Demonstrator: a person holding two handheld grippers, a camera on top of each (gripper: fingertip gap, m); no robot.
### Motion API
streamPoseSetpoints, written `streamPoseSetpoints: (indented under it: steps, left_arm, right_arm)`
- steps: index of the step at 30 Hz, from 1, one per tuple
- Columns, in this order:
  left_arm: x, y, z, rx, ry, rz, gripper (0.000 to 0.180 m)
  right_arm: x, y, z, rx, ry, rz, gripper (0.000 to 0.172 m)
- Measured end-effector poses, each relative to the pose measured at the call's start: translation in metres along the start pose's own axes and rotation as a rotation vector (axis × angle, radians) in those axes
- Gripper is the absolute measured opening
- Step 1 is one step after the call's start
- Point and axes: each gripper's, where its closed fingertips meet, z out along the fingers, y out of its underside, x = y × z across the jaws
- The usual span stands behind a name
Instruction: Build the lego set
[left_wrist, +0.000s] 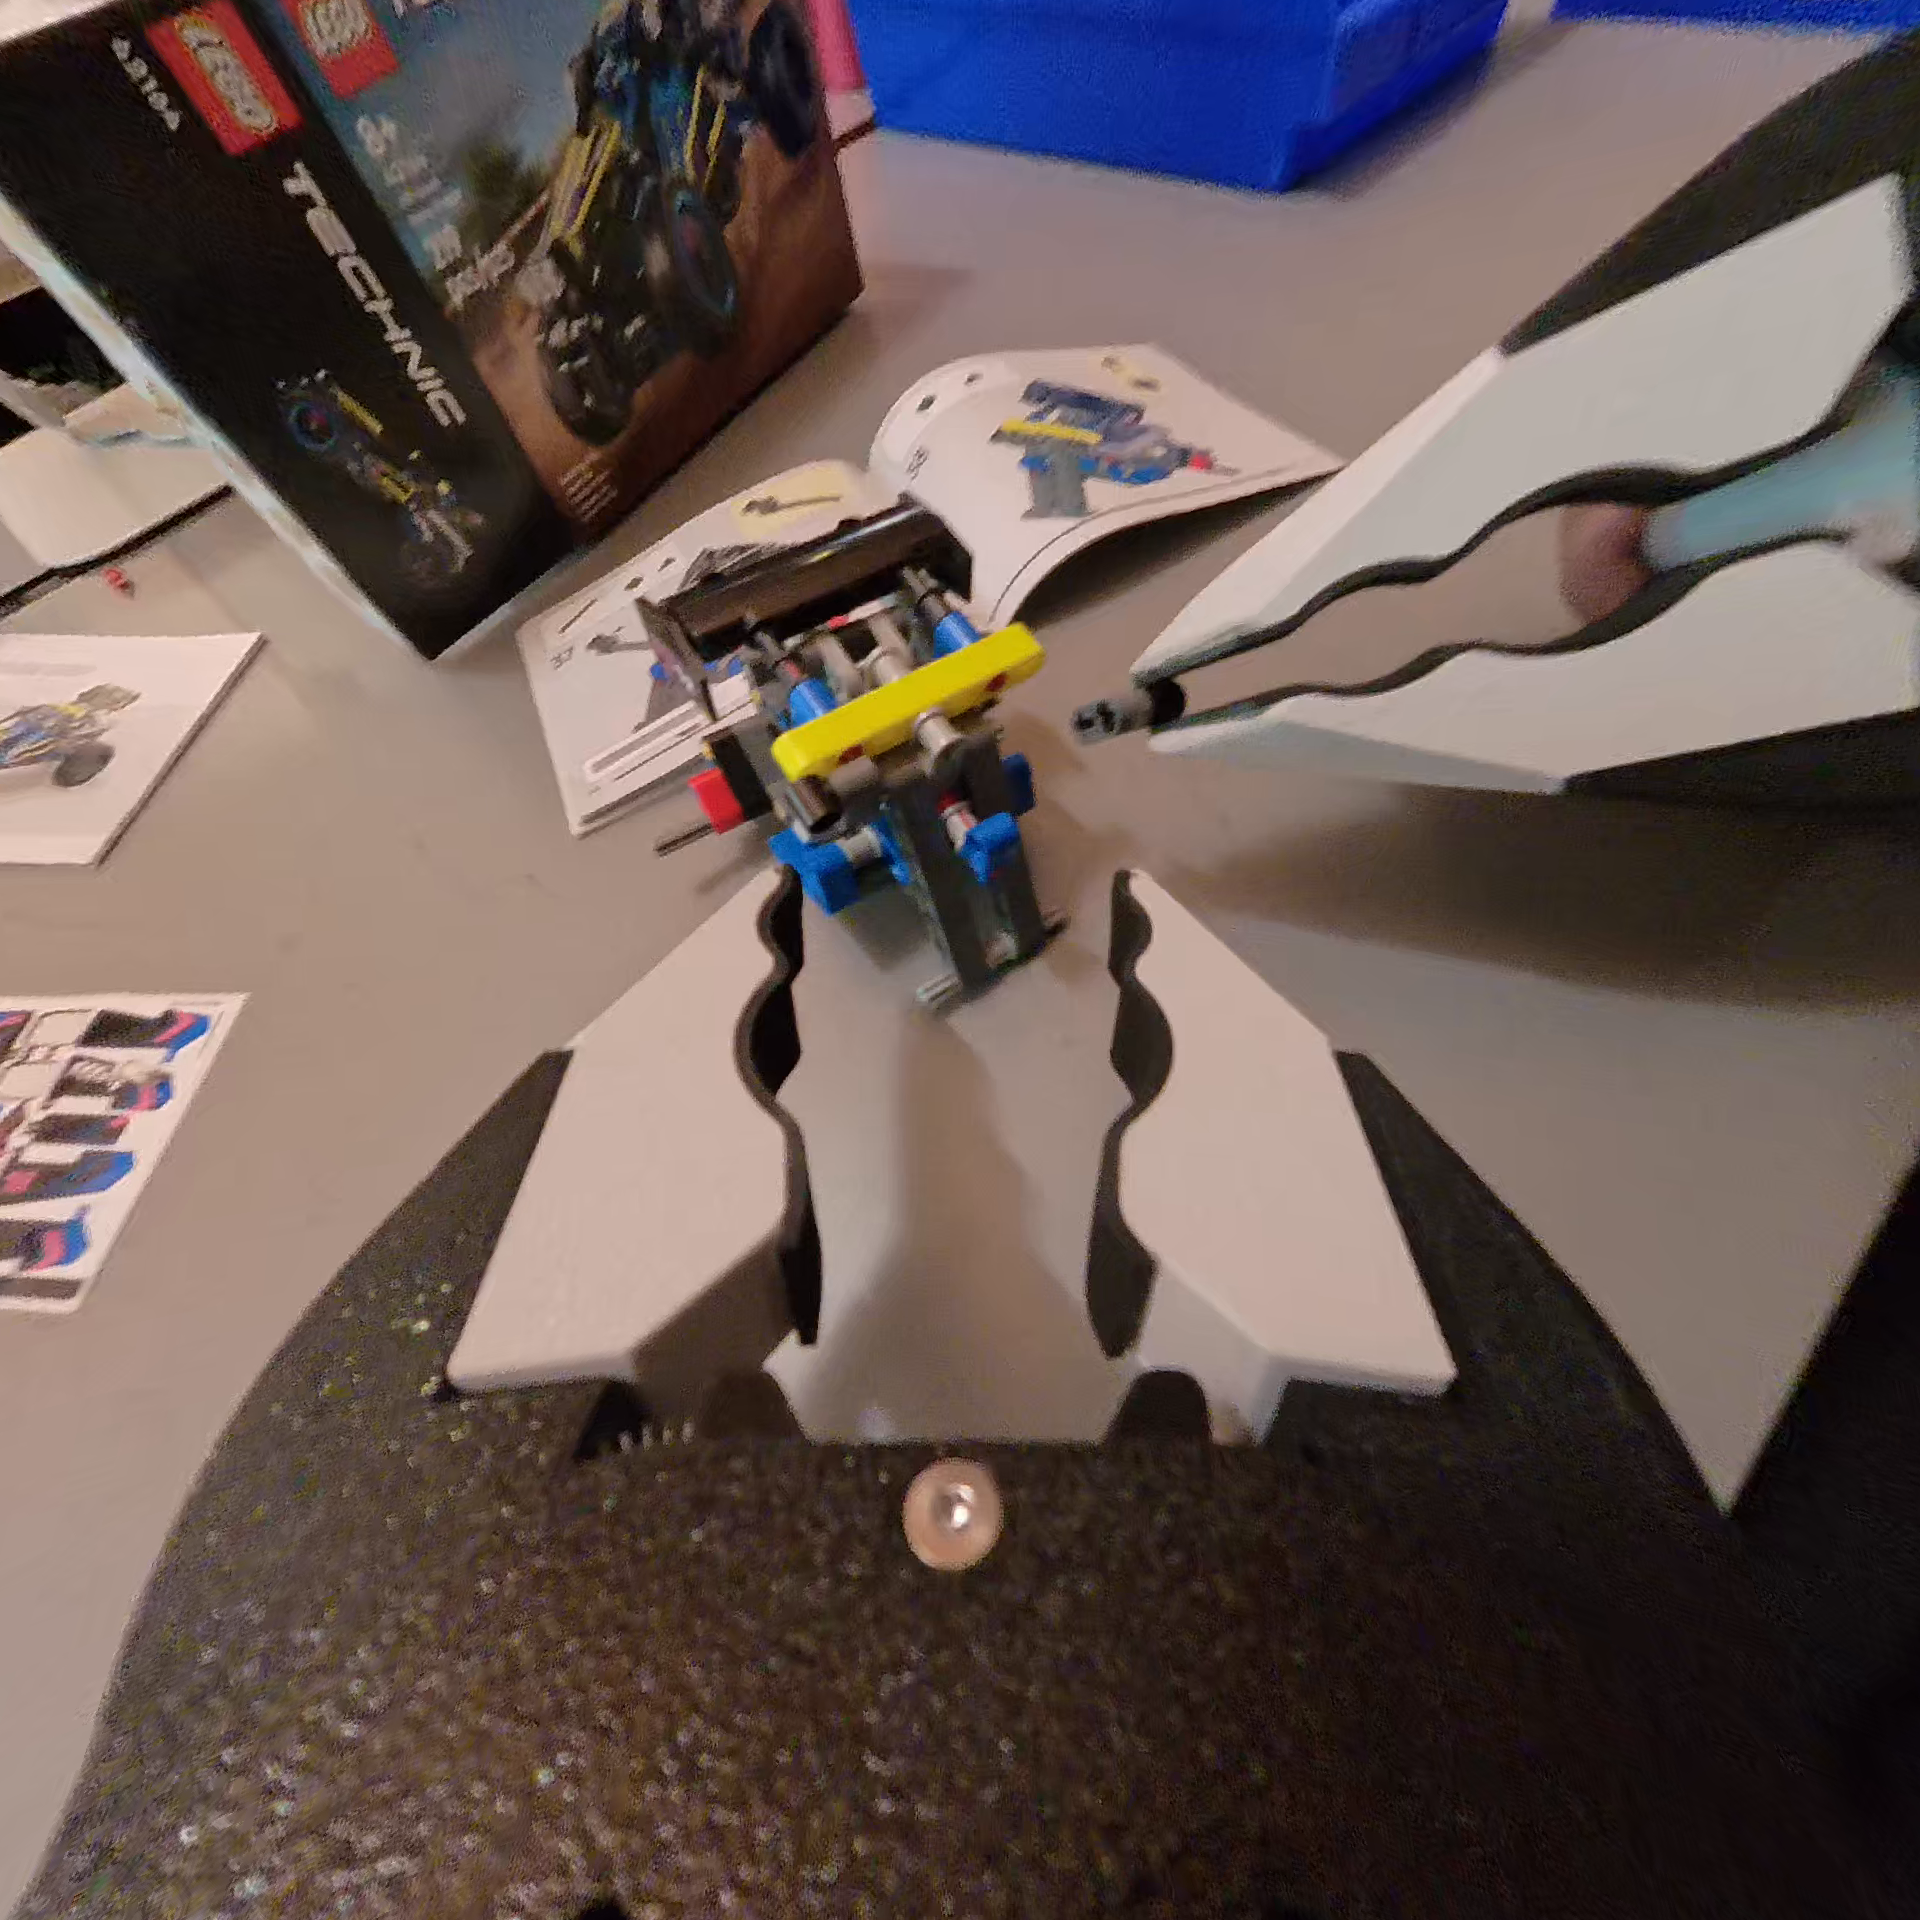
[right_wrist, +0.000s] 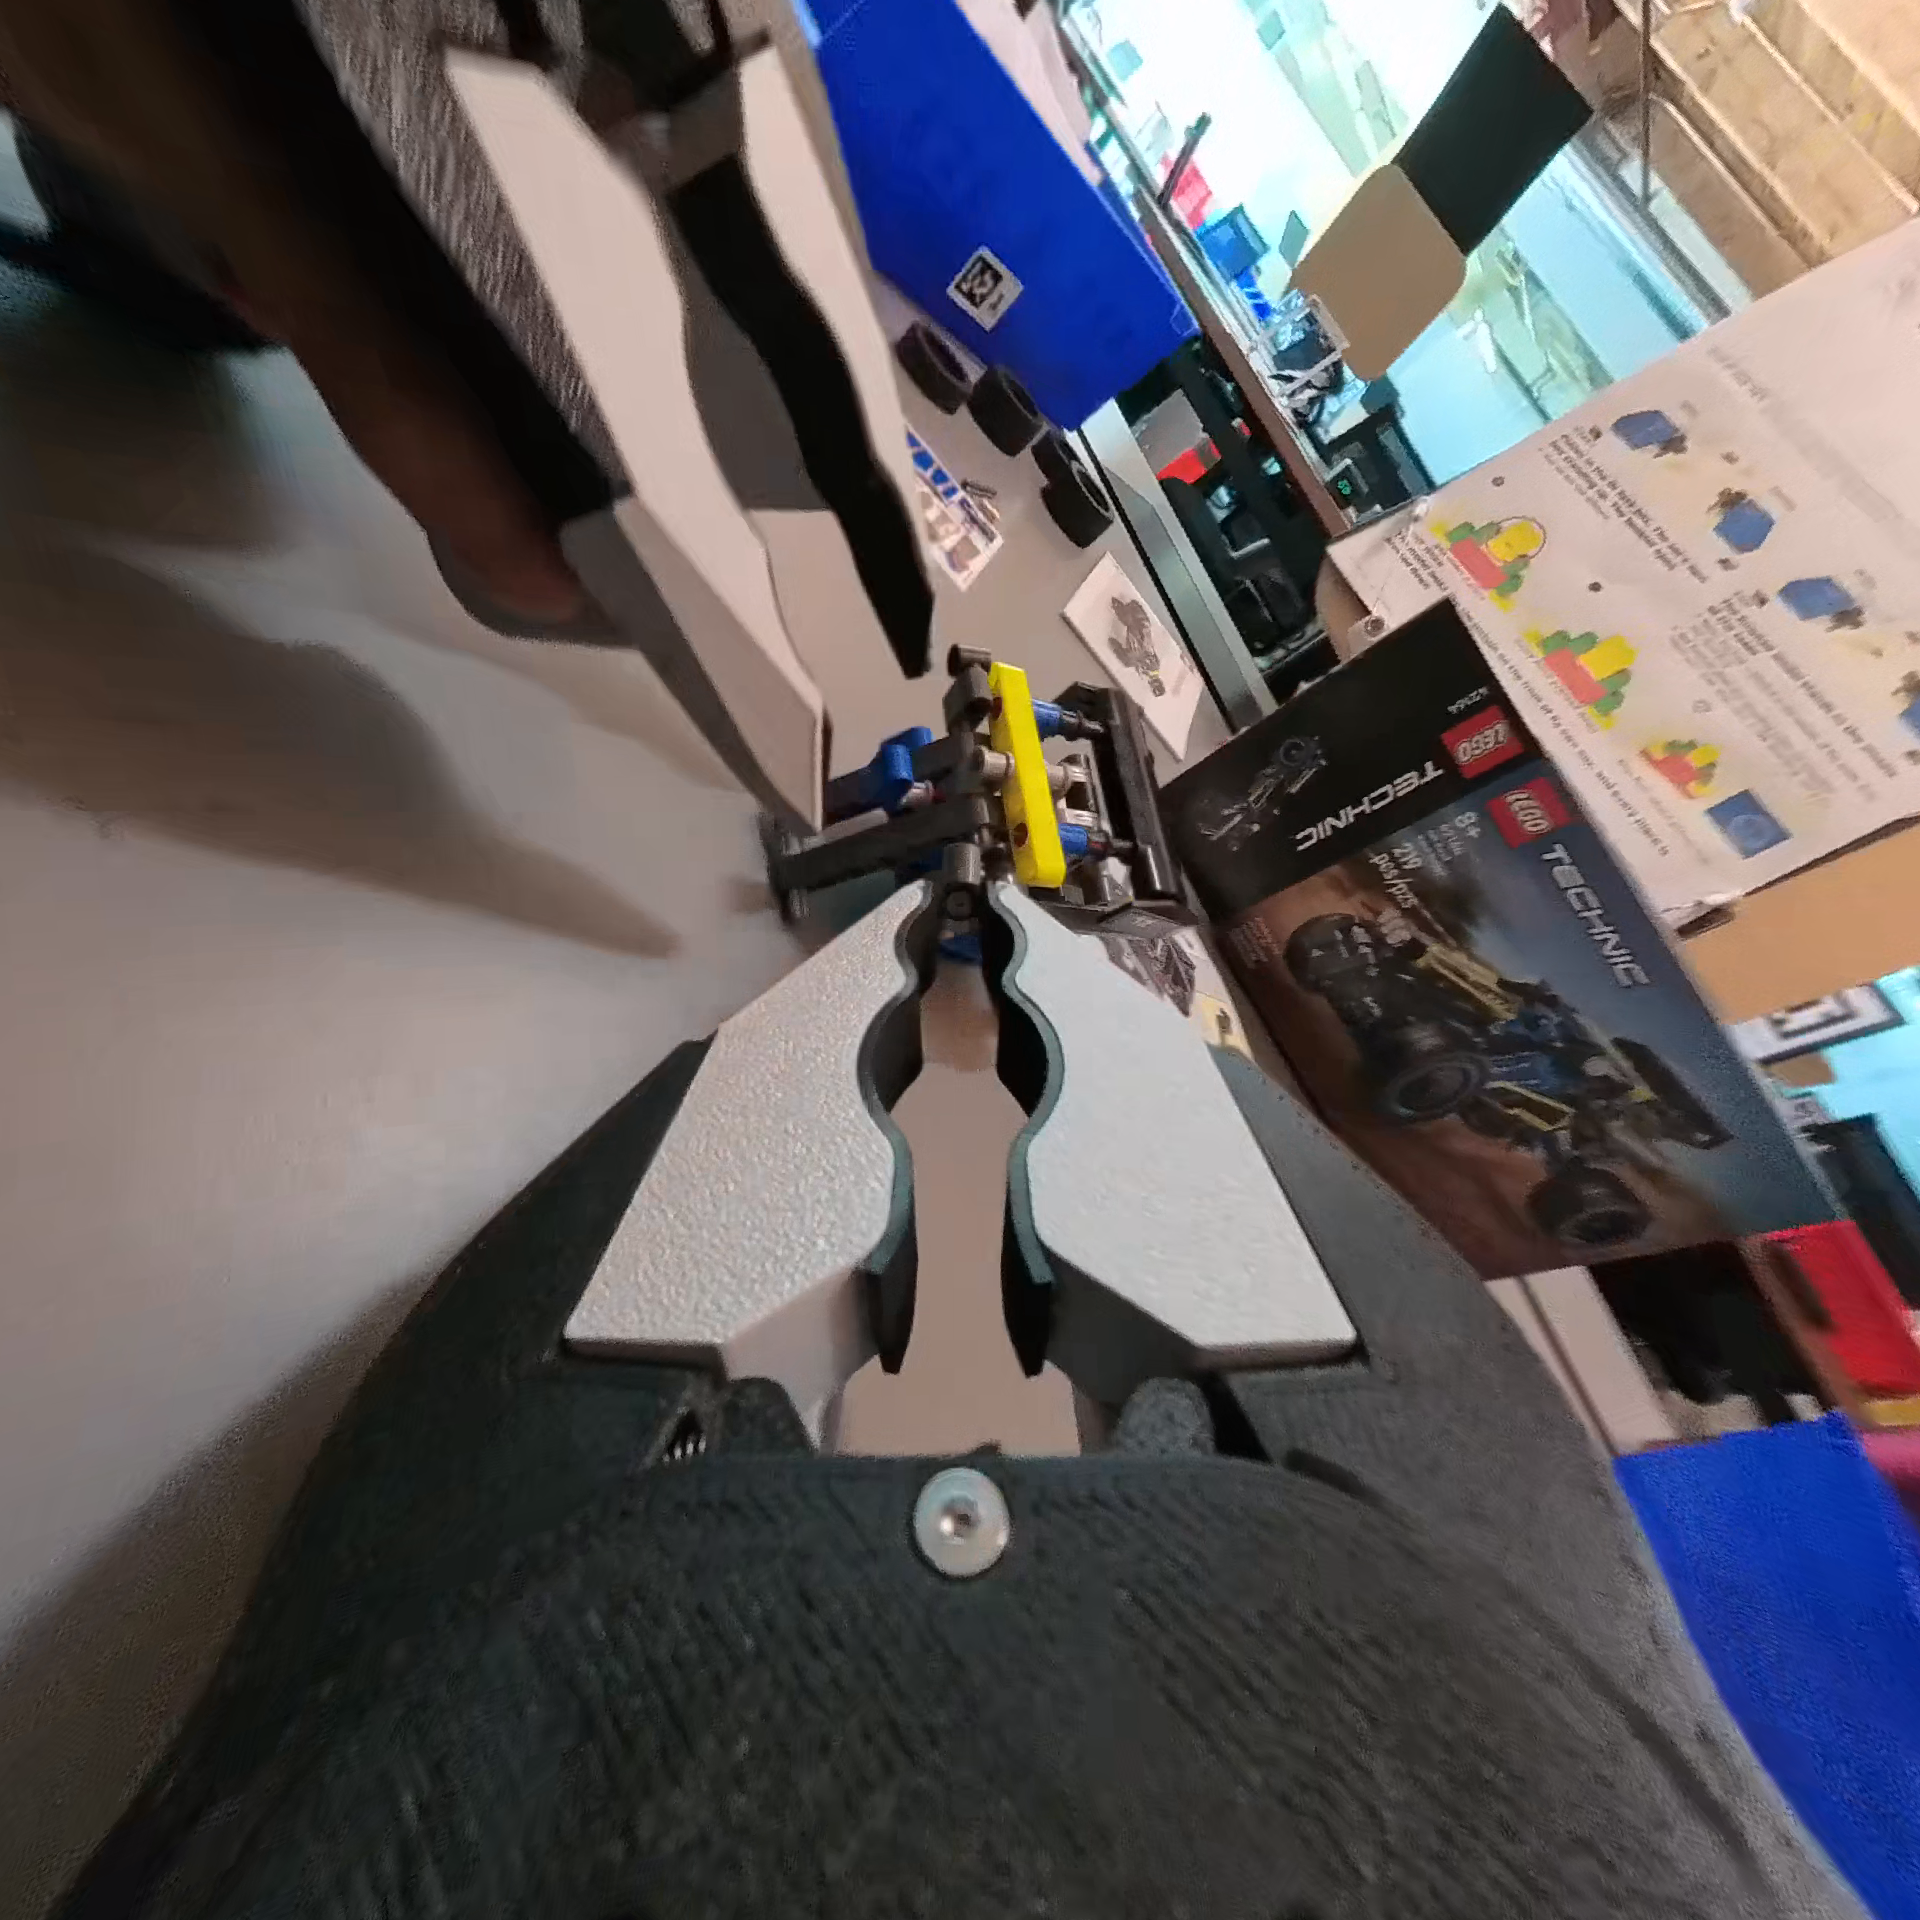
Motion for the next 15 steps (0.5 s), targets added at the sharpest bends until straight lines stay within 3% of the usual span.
streamPoseSetpoints:
  steps: [6, 15]
  left_arm:
    - [-0.005, 0.005, 0.017, -0.085, -0.025, -0.025, 0.067]
    - [-0.013, -0.002, 0.031, -0.077, -0.037, -0.028, 0.058]
  right_arm:
    - [0.005, 0.003, 0.006, 0.006, -0.039, 0.075, 0.004]
    - [0.002, 0.011, 0.012, -0.024, -0.046, -0.008, 0.004]
